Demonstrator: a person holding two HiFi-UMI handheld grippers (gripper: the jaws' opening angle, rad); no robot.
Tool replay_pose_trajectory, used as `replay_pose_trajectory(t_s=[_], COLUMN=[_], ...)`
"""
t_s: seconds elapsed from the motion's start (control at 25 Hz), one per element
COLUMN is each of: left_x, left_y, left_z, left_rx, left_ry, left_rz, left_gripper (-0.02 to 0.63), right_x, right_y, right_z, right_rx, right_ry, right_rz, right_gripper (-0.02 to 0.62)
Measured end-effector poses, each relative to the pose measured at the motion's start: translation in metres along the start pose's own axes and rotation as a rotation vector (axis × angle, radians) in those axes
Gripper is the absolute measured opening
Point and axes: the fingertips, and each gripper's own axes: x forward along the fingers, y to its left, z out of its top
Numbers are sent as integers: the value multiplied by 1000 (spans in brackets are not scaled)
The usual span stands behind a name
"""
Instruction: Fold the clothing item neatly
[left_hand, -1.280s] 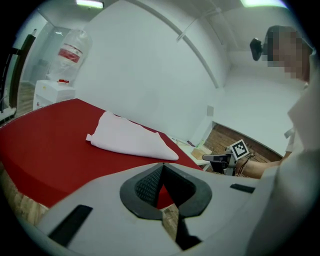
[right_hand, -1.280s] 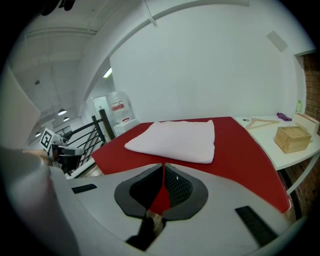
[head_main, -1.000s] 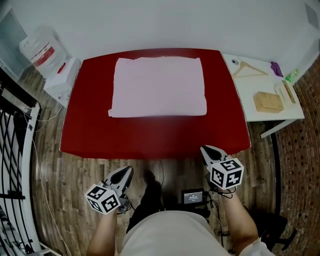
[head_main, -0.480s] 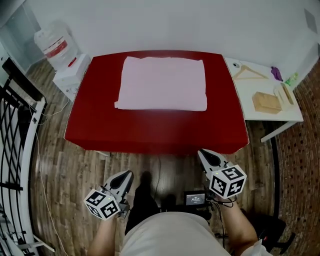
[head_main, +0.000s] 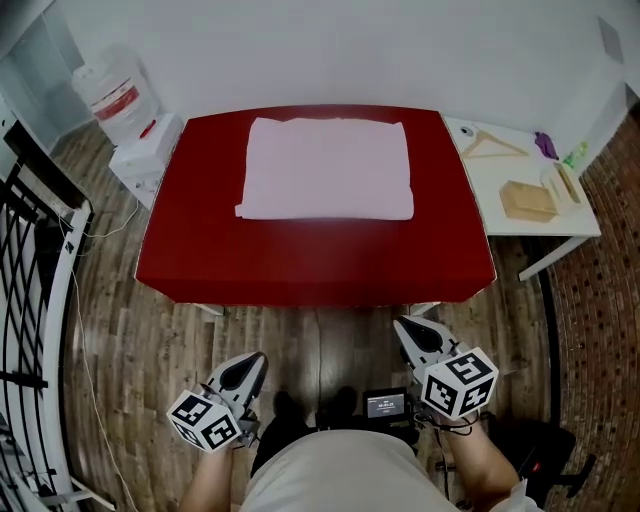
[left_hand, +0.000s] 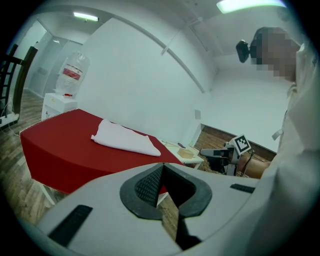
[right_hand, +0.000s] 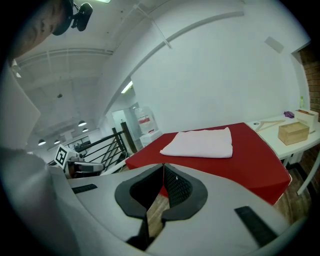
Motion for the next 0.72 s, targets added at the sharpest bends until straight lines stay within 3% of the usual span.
replay_pose_trajectory(t_s=[0.72], left_x=[-48], left_y=[2], left_z=[24], left_rx=[19], left_ry=[10], left_rz=[-156], left_gripper=[6], right_x=[1], right_y=[66], right_z=[-5], right_rx=[0], right_ry=[-12], right_rz=[-113], right_gripper=[14])
